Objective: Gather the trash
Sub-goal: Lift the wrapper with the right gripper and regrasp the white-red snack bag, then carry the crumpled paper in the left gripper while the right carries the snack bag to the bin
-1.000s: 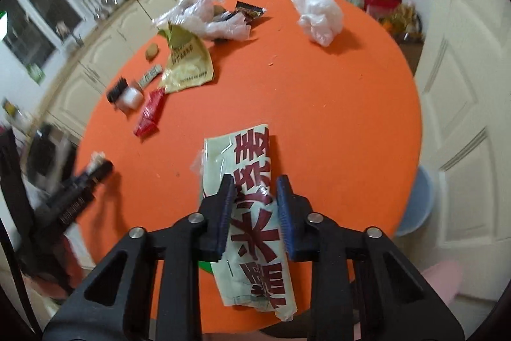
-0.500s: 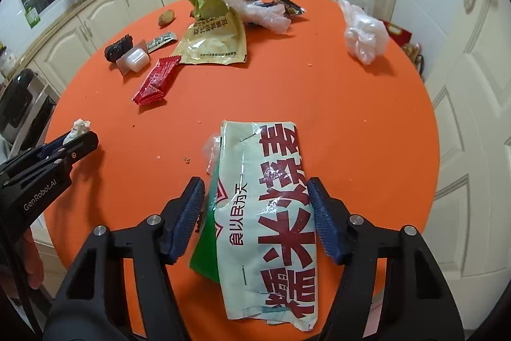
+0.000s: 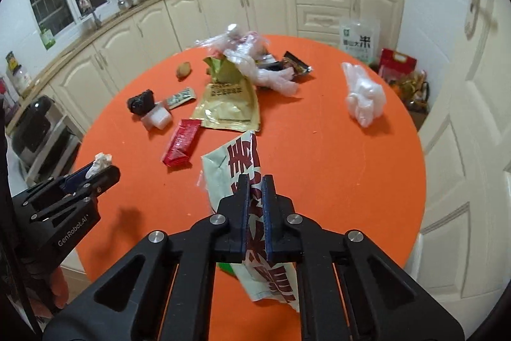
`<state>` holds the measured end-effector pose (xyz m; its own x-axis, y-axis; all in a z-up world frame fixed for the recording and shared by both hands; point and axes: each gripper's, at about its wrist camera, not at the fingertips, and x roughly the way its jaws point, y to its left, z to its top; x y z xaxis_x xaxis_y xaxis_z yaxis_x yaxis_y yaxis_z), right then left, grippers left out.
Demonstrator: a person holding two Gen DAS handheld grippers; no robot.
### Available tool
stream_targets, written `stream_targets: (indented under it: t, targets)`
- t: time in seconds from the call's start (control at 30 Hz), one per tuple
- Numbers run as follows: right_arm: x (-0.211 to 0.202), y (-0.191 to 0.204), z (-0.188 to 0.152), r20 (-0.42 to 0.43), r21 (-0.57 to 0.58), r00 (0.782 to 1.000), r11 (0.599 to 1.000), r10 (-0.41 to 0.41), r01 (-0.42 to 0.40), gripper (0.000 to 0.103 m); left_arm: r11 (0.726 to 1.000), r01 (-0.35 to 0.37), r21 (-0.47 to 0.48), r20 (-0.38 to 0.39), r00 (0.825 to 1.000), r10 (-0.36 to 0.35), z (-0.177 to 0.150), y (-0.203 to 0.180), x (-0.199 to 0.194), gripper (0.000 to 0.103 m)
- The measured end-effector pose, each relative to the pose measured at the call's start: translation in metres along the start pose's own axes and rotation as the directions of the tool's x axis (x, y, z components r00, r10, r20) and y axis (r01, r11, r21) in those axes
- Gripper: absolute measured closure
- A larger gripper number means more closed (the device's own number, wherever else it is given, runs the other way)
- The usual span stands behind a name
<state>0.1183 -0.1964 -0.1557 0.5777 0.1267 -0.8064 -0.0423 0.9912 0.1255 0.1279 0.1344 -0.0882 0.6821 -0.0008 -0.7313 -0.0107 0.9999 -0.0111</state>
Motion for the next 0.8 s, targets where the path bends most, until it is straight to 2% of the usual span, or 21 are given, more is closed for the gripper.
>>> stream_targets:
  t: [0.07, 0.2, 0.23, 0.27, 0.33, 0.37, 0.4, 0.47, 0.57, 0.6, 0.63, 0.67, 0.73, 0.77, 0.8]
  targets:
    - [0.008, -0.003, -0.004, -0.033, 0.006, 0.999, 1.000, 0.011, -0.010, 0.095, 1.000, -0.003, 0.004, -0.002, 1.000, 0.003, -0.002, -0.002, -0.001, 0.080]
    - [0.030, -0.011, -0.021, -0.146, 0.056, 0.983, 0.993, 0.107, -0.100, 0.094, 1.000, -0.003, 0.012, -0.033, 0.999, 0.003, -0.007, -0.004, 0.006, 0.080]
    - [0.031, -0.012, -0.024, -0.143, 0.068, 0.984, 0.992, 0.110, -0.102, 0.093, 1.000, -0.002, 0.012, -0.041, 0.999, 0.002, -0.008, -0.003, 0.008, 0.080]
    - [0.030, -0.014, -0.026, -0.143, 0.085, 0.983, 0.991, 0.118, -0.106, 0.086, 1.000, -0.002, 0.010, -0.050, 0.999, 0.003, -0.009, -0.003, 0.011, 0.080]
    - [0.031, -0.015, -0.027, -0.199, 0.127, 0.969, 0.984, 0.147, -0.124, 0.064, 1.000, -0.004, 0.007, -0.060, 0.998, 0.005, -0.010, -0.001, 0.014, 0.080]
    - [0.031, -0.014, -0.029, -0.202, 0.135, 0.966, 0.982, 0.160, -0.135, 0.043, 1.000, -0.002, 0.006, -0.062, 0.998, 0.003, -0.008, 0.002, 0.015, 0.080]
    - [0.030, -0.011, -0.031, -0.196, 0.125, 0.968, 0.983, 0.158, -0.135, 0.038, 1.000, -0.001, 0.002, -0.063, 0.998, 0.001, -0.008, 0.003, 0.016, 0.080]
    - [0.032, 0.003, -0.035, -0.205, 0.069, 0.975, 0.995, 0.091, -0.079, 0.038, 1.000, 0.000, 0.000, -0.064, 0.998, 0.000, -0.007, 0.007, 0.019, 0.080]
    - [0.039, 0.031, -0.041, -0.203, -0.032, 0.979, 0.999, 0.002, -0.008, 0.015, 1.000, 0.001, -0.007, -0.071, 0.998, -0.001, -0.009, 0.012, 0.022, 0.080]
    - [0.044, 0.041, -0.044, -0.201, -0.081, 0.978, 0.996, -0.048, 0.032, 0.008, 1.000, 0.002, -0.010, -0.073, 0.997, -0.002, -0.010, 0.014, 0.023, 0.080]
    - [0.049, 0.052, -0.049, -0.190, -0.136, 0.976, 0.987, -0.108, 0.083, 0.004, 1.000, 0.002, -0.013, -0.076, 0.997, -0.003, -0.011, 0.017, 0.024, 0.080]
    - [0.048, 0.056, -0.051, -0.156, -0.150, 0.981, 0.985, -0.111, 0.088, 0.002, 1.000, 0.003, -0.016, -0.078, 0.997, -0.004, -0.011, 0.019, 0.025, 0.080]
    - [0.047, 0.055, -0.050, -0.149, -0.131, 0.984, 0.989, -0.093, 0.073, 0.005, 1.000, 0.004, -0.024, -0.083, 0.997, -0.006, -0.012, 0.024, 0.026, 0.080]
    - [0.043, 0.053, -0.050, -0.137, -0.122, 0.984, 0.988, -0.110, 0.093, 0.017, 1.000, 0.003, -0.029, -0.084, 0.996, -0.006, -0.013, 0.027, 0.027, 0.080]
    - [0.039, 0.049, -0.048, -0.126, -0.103, 0.986, 0.990, -0.107, 0.094, 0.035, 0.999, 0.003, -0.033, -0.084, 0.996, -0.006, -0.013, 0.029, 0.027, 0.080]
